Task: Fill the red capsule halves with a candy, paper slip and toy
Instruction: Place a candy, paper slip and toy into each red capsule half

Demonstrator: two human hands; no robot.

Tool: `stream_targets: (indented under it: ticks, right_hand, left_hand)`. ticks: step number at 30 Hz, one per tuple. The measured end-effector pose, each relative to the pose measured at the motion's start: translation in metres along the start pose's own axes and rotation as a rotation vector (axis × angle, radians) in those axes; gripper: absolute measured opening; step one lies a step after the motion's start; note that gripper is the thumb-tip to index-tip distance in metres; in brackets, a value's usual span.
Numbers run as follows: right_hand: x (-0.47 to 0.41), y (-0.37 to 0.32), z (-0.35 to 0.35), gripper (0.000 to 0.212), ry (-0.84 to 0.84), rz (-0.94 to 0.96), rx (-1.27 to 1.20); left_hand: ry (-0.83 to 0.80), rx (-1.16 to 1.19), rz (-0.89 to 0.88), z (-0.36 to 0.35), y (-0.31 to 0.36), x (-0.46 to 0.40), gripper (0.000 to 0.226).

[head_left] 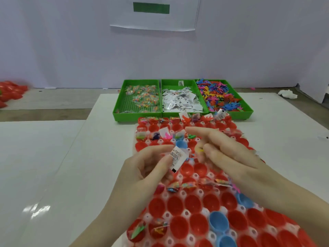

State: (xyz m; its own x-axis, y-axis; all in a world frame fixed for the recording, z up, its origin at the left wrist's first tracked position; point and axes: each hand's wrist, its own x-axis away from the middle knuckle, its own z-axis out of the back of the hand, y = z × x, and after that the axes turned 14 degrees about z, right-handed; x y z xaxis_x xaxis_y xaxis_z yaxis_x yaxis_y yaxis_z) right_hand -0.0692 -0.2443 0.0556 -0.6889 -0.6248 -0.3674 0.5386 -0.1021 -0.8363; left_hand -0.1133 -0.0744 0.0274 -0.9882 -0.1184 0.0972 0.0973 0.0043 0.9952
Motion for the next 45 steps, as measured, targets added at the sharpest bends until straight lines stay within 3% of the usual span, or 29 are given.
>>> stream_targets:
  ticks: [5, 10, 13, 15, 22, 30, 36, 40, 43, 45]
  right_hand:
    - [0.016, -0.005, -0.009, 0.037, 0.082, 0.107, -0.052]
    - [0.028, -0.007, -0.017, 0.03, 0.219, 0.022, -0.208]
    - [0.032, -0.008, -0.02, 0.04, 0.229, -0.022, -0.156]
    - [0.034, -0.009, -0.021, 0.034, 0.242, -0.012, -0.12]
    - [0.03, -0.012, -0.021, 0.011, 0.192, 0.069, 0.026]
    - [0.028, -0.015, -0.02, 0.011, 0.165, 0.032, -0.143]
    - [0.028, -0.011, -0.031, 0.027, 0.179, 0.01, -0.056]
    - [0.027, -0.009, -0.04, 0.025, 0.206, 0.024, 0.043]
    - [0.027, -0.009, -0.044, 0.012, 0.185, 0.009, 0.098]
    - [0.028, -0.009, -0.043, 0.023, 0.124, -0.023, 0.095]
  left_hand:
    - [0.039, -0.056, -0.044, -0.004, -0.008, 0.014, 0.023]
    - [0.029, -0.134, -0.049, -0.003, -0.016, 0.028, 0.013]
    - [0.029, -0.197, -0.085, -0.003, -0.016, 0.033, 0.013]
    - [0.02, -0.23, -0.106, -0.003, -0.016, 0.036, 0.014]
    - [-0.014, -0.253, -0.135, -0.005, -0.015, 0.041, 0.017]
    - [0.013, -0.237, -0.151, -0.002, -0.016, 0.044, 0.008]
    - [0.003, -0.219, -0.175, -0.003, -0.017, 0.047, 0.018]
    - [0.001, -0.215, -0.19, -0.002, -0.018, 0.046, 0.013]
    - [0.018, -0.224, -0.21, 0.0, -0.02, 0.044, 0.013]
    - [0.036, -0.22, -0.205, 0.002, -0.023, 0.043, 0.014]
